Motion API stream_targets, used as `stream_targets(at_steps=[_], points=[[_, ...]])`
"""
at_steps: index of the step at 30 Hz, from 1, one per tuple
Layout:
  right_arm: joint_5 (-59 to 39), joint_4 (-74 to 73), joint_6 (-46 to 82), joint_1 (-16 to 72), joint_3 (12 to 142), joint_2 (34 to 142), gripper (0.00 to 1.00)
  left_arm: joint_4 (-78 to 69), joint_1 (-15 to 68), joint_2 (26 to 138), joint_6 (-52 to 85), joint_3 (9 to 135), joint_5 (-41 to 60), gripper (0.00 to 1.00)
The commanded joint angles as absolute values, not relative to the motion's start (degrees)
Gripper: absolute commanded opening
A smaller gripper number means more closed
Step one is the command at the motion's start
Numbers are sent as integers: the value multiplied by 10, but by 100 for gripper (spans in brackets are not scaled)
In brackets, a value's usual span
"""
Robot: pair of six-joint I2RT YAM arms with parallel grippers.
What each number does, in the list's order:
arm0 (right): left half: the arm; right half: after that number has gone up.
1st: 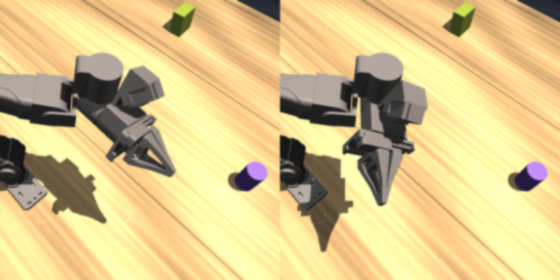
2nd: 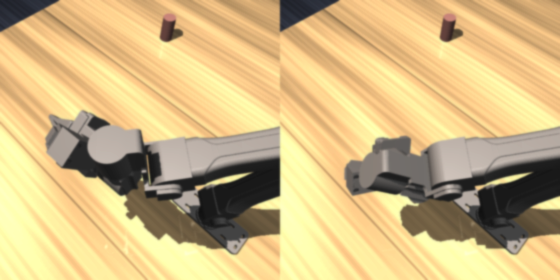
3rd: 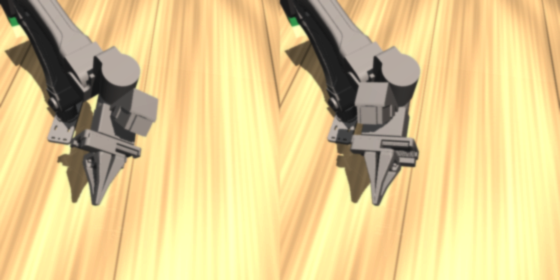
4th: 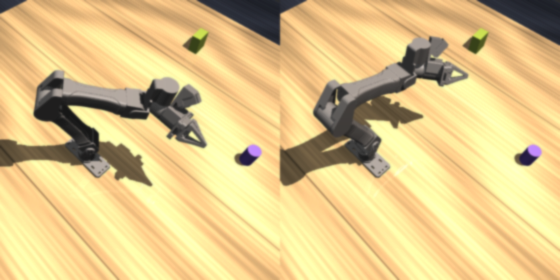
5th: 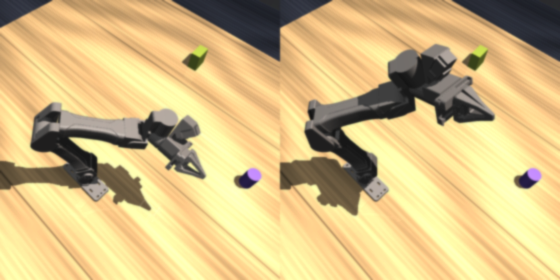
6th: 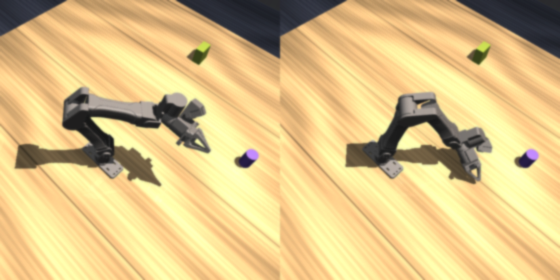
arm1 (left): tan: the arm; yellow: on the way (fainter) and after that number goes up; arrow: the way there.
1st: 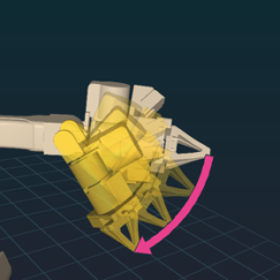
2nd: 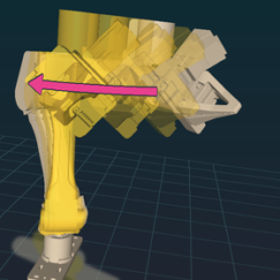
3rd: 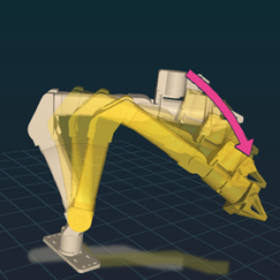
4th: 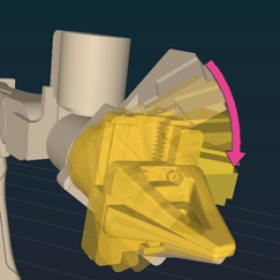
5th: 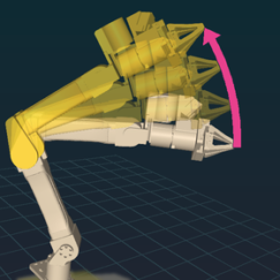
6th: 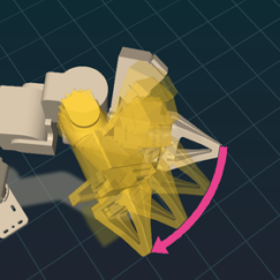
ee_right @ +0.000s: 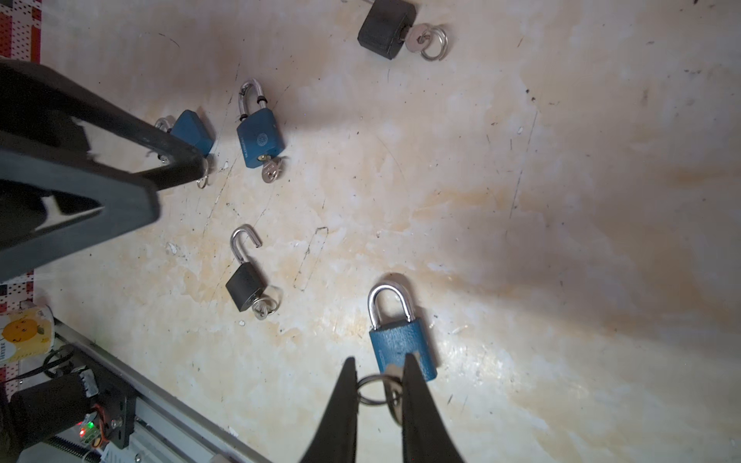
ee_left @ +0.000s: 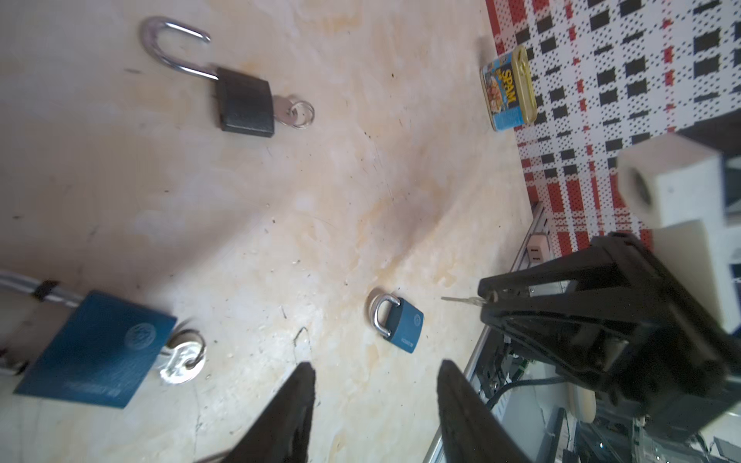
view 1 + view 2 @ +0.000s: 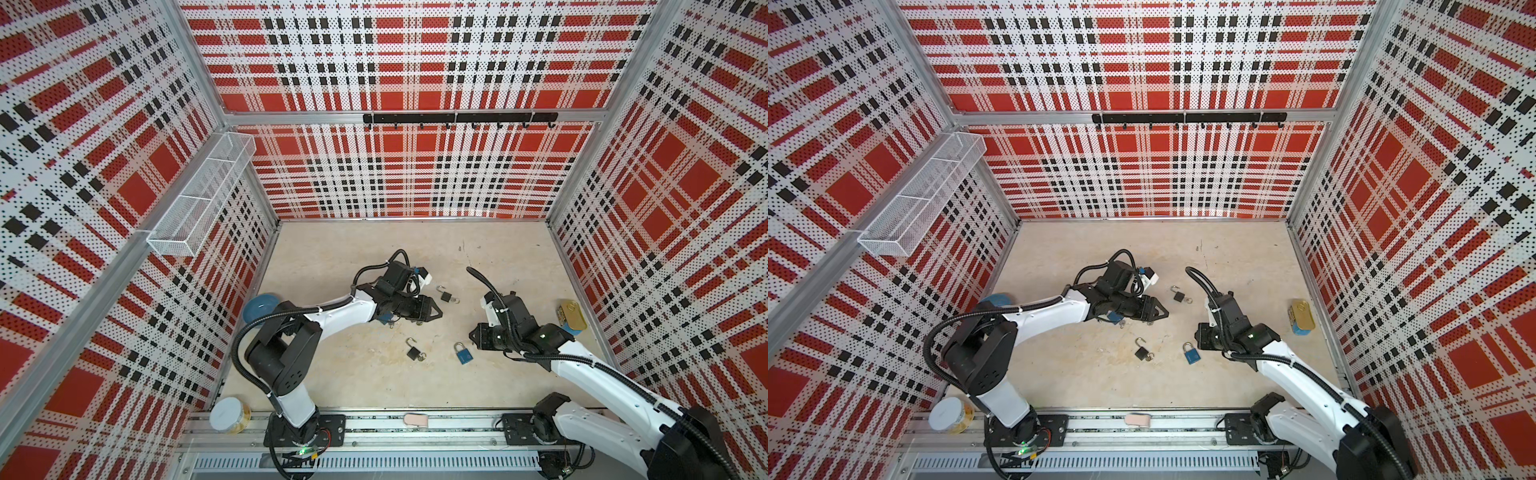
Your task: Lock with the key
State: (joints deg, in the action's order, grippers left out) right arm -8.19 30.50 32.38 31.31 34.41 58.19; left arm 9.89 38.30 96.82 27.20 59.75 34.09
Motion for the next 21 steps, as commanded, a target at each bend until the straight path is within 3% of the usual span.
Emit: stream_targets(at_steps=[1, 7, 21], points=[[-66, 244, 332, 318, 332, 599, 0, 83, 372, 933, 284, 582, 333, 53], [-54, 243, 332, 329, 326, 628, 0, 82, 366, 905, 286, 566, 332, 53], [-24, 310, 359, 344, 290, 587, 0, 79, 366, 908, 287, 561, 330, 53]])
